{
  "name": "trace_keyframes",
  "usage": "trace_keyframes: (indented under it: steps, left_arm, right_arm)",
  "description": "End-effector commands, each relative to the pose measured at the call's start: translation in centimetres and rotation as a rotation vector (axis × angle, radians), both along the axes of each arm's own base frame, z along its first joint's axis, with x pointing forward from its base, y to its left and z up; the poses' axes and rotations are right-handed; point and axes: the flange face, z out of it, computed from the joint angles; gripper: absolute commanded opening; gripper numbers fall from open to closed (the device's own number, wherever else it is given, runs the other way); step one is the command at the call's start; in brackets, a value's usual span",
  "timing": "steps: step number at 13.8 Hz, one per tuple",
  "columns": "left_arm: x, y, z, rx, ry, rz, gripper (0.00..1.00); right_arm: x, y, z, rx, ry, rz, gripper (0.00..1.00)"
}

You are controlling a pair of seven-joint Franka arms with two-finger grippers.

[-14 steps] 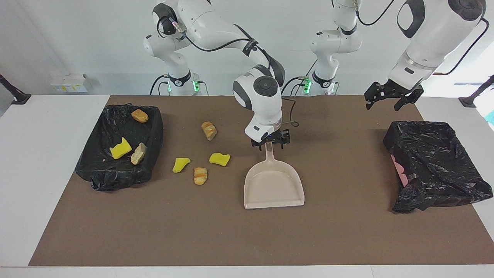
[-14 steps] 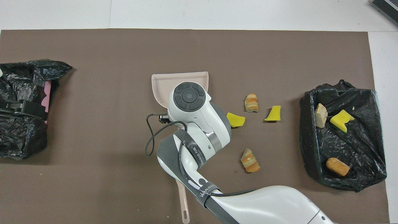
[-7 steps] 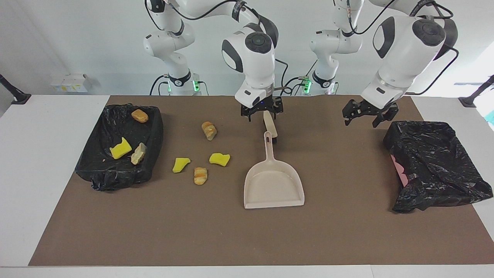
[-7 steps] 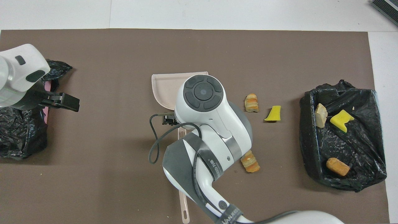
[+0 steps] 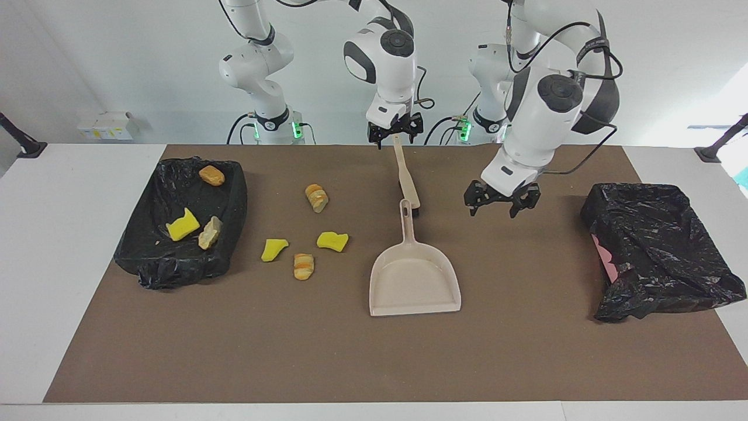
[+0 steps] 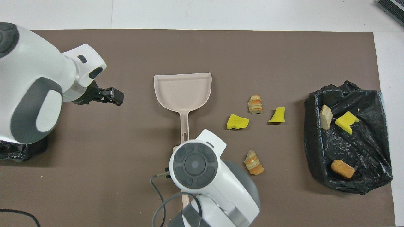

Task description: Sweep and dump trash in bin

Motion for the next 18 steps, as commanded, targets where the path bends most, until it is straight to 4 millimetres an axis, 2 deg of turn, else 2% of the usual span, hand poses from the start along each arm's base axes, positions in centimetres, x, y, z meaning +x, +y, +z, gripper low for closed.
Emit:
trace_keyframes:
  steps: [1,3,5,6,7,8,9,10,13,14,15,17,18]
  left_arm:
    - [-0.6,-4.3,-3.2,-0.009,-0.006,0.027,1.00]
    - [-2.2,-7.4,-4.9,-0.014,-0.012,0.021,1.00]
    - [-3.4,-10.2,-7.5,-0.021,-0.016,0.031,1.00]
    - [-3.9,-11.0,-8.2,-0.026,-0.021,0.052,1.00]
    - [-4.8,-11.7,-9.9,-0.022,-0.012,0.060,1.00]
    - [-5.5,-12.9,-11.3,-0.021,-0.007,0.058,1.00]
    - [-5.9,-13.6,-12.5,-0.013,0.005,0.069,1.00]
    - [-5.9,-13.6,-12.8,-0.010,0.011,0.077,1.00]
    - [-5.5,-13.4,-12.1,-0.003,0.019,0.081,1.00]
    - [-5.6,-13.5,-11.9,0.002,0.029,0.081,0.81]
    - [-5.8,-13.5,-11.6,0.018,0.050,0.081,0.59]
    - [-5.9,-13.5,-11.4,0.028,0.064,0.080,0.41]
    - [-5.8,-13.5,-10.8,0.021,0.058,0.084,0.06]
  right_arm:
    - [-1.9,-0.4,-3.4,0.029,-0.012,0.011,1.00]
    - [-3.2,1.0,-6.0,0.026,-0.014,0.022,1.00]
    - [-3.5,0.8,-6.9,0.013,-0.006,0.016,1.00]
    - [-3.5,0.8,-7.4,0.014,-0.009,0.014,1.00]
    - [-3.7,1.2,-7.8,0.024,-0.015,0.014,1.00]
    - [-3.8,1.4,-8.1,0.026,-0.015,0.014,0.96]
    - [-3.8,1.3,-8.2,0.027,-0.011,0.011,0.80]
    - [-3.8,1.3,-8.2,0.026,-0.009,0.008,0.59]
    - [-3.8,1.4,-8.1,0.022,-0.004,0.010,0.07]
    - [-3.9,1.4,-8.1,0.019,-0.002,0.010,0.00]
    - [-4.1,1.5,-8.1,0.018,-0.001,0.003,0.00]
    - [-4.4,1.8,-7.5,0.018,-0.004,-0.036,0.00]
    - [-4.5,1.7,-6.9,0.016,-0.002,-0.050,0.00]
